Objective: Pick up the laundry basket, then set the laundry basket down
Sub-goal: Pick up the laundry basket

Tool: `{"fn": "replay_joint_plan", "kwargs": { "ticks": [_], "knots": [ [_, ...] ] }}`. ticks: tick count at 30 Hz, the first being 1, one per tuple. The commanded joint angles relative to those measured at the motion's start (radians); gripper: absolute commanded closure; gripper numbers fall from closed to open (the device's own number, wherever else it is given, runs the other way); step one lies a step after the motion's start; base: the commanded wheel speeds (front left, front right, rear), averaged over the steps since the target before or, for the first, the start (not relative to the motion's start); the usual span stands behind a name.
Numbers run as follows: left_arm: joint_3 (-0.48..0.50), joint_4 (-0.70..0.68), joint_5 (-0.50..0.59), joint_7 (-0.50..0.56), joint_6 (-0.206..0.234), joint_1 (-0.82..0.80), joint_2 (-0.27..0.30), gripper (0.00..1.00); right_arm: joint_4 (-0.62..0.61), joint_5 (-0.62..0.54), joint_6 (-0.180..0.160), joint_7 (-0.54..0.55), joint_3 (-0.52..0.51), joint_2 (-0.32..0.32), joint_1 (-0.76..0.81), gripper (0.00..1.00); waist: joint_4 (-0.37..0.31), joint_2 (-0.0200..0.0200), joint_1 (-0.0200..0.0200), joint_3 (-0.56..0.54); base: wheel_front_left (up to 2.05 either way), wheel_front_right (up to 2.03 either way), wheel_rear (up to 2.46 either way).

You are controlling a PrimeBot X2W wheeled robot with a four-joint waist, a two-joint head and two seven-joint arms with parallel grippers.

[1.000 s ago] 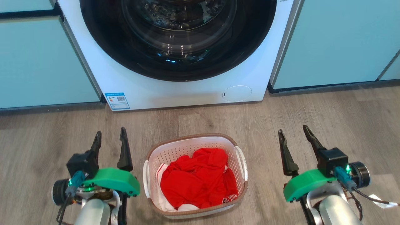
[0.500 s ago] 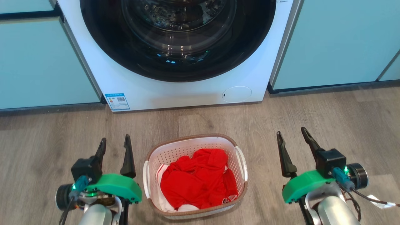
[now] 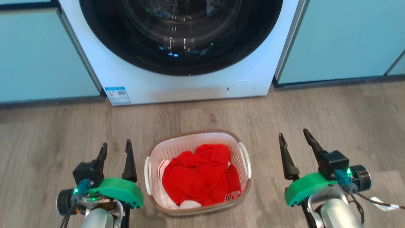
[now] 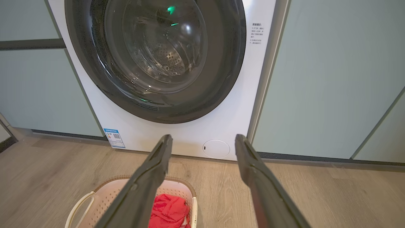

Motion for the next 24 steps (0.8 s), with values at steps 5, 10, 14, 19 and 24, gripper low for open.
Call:
{"fn": "replay_joint_plan", "kwargs": {
  "ticks": [5,10,14,19,24],
  "knots": [
    [0.053,0.014,0.015,-0.01,-0.01,-0.079,0.001,0.0,0.003,-0.022,0.003,-0.013,0.033,-0.007,-0.084,0.0,0.003,-0.0001,0.0,0.099,0.0,0.0,0.0],
    [0.08,0.054,0.034,-0.01,-0.037,-0.133,0.001,0.0,0.052,-0.04,0.003,-0.013,0.047,-0.007,-0.149,0.0,0.001,-0.0001,0.0,0.217,0.0,0.0,0.0],
    [0.108,0.122,0.048,-0.01,-0.071,-0.191,0.001,0.0,0.096,-0.049,0.003,-0.013,0.076,-0.007,-0.217,0.0,-0.009,-0.0001,0.0,0.313,0.0,0.0,0.0],
    [0.158,0.215,0.083,-0.01,-0.127,-0.291,0.001,0.0,0.185,-0.019,0.003,-0.013,0.09,-0.007,-0.309,0.0,-0.019,-0.0001,0.0,0.434,0.0,0.0,0.0],
    [0.161,0.284,0.117,-0.01,-0.185,-0.391,0.007,0.0,0.283,0.015,0.003,-0.013,0.108,-0.007,-0.393,0.0,-0.017,-0.0001,0.0,0.528,0.0,0.0,0.0]
  ]
}}
